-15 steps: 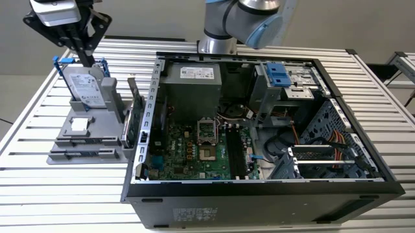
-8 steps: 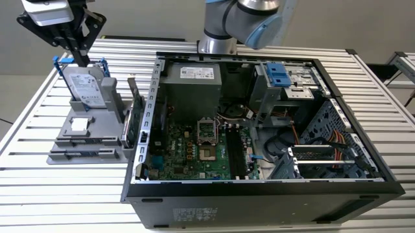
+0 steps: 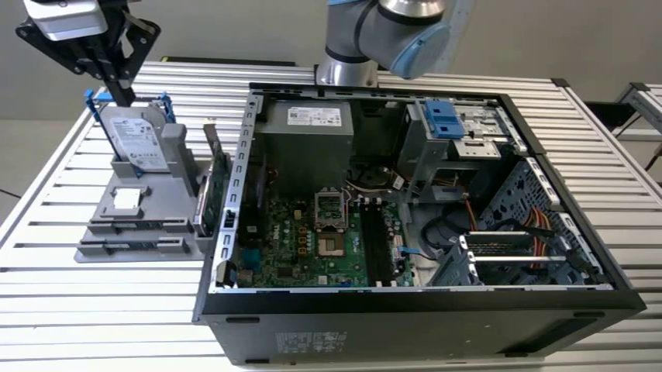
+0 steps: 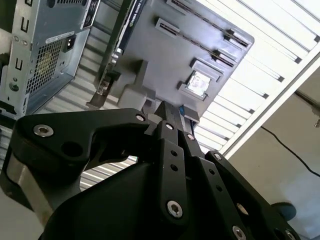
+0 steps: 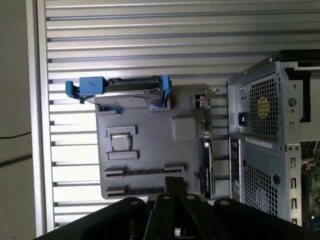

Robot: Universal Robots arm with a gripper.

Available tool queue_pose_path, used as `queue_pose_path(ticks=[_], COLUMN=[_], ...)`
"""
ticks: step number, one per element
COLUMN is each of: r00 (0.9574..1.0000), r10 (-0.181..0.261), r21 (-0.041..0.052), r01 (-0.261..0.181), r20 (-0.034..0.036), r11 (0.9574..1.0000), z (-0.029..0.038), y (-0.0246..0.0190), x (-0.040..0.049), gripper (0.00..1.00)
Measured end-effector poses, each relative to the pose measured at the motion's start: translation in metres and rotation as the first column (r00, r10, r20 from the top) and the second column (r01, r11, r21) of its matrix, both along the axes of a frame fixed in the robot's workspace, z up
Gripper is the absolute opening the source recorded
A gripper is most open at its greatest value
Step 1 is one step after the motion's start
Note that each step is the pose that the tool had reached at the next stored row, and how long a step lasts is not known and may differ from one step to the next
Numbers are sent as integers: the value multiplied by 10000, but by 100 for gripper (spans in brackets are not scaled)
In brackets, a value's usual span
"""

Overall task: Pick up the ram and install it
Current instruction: 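Reach for the ram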

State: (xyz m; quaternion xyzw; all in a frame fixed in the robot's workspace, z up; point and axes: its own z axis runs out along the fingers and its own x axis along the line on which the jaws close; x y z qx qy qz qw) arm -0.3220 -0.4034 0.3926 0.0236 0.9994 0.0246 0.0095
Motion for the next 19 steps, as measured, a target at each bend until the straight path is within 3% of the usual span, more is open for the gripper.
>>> queue_pose_path(ticks=[19], r00=[9998], r10=[215], r21=[2], r01=[-215], r20=[0], r11=[9998], z=[0], y=[-9], x=[-145], gripper=[0])
